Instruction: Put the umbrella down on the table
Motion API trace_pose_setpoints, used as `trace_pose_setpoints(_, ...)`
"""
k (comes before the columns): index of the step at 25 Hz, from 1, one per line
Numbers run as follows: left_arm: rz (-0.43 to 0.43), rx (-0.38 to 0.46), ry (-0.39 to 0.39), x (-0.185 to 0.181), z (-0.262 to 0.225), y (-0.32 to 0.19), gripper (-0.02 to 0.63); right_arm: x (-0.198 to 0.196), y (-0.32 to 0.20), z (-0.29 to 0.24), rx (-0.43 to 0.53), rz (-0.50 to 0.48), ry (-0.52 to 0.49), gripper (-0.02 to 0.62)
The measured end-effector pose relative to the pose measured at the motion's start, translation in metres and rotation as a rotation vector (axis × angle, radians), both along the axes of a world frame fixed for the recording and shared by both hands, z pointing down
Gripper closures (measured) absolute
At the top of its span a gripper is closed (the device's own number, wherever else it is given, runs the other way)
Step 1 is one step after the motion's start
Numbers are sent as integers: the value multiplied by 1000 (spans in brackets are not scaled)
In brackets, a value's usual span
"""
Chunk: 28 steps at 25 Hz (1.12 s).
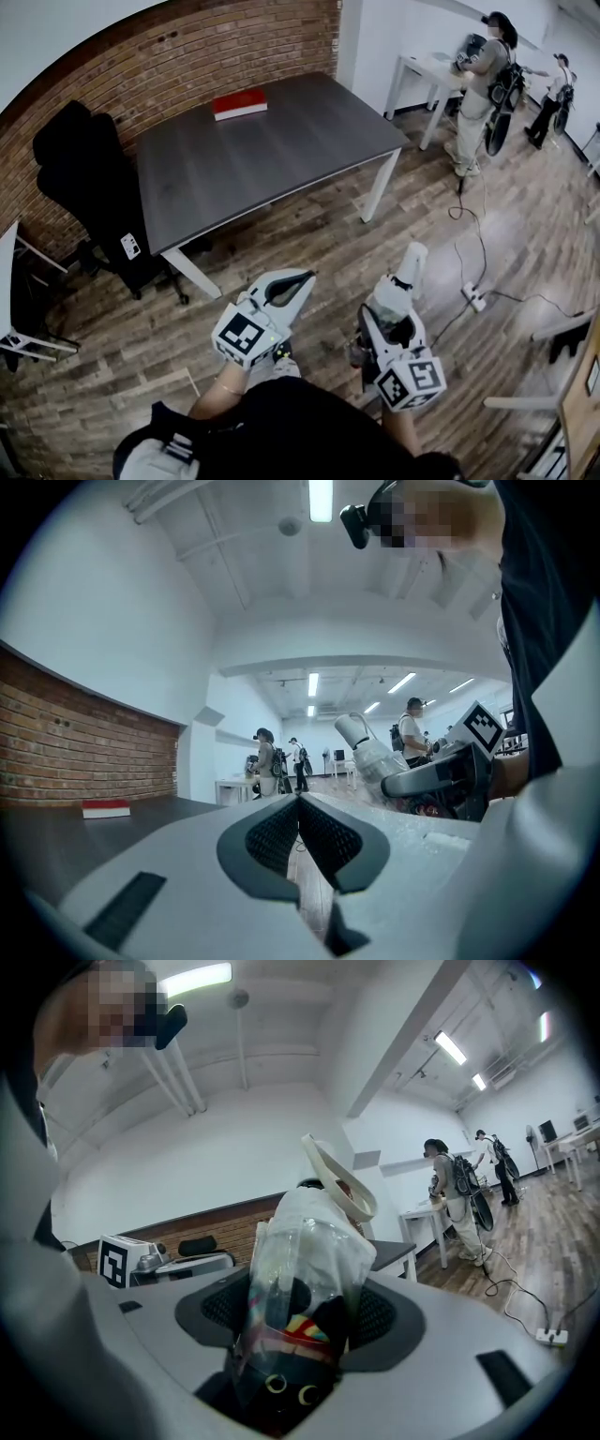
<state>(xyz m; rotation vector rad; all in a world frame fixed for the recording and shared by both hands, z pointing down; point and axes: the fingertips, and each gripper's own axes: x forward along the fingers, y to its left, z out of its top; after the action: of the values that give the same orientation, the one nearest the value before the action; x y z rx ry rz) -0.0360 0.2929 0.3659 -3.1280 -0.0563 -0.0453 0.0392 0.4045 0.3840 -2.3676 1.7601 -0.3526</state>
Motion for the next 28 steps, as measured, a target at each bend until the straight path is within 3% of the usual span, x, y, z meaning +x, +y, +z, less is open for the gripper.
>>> trace_pose_setpoints(15,-59,-48,-7,0,14,-136,604,20,-132,-7,-33,-23,15,313)
trace_pose_setpoints(28,-76,-63,7,2,24,-221,604,23,-215,-6,-37,-50,43,313)
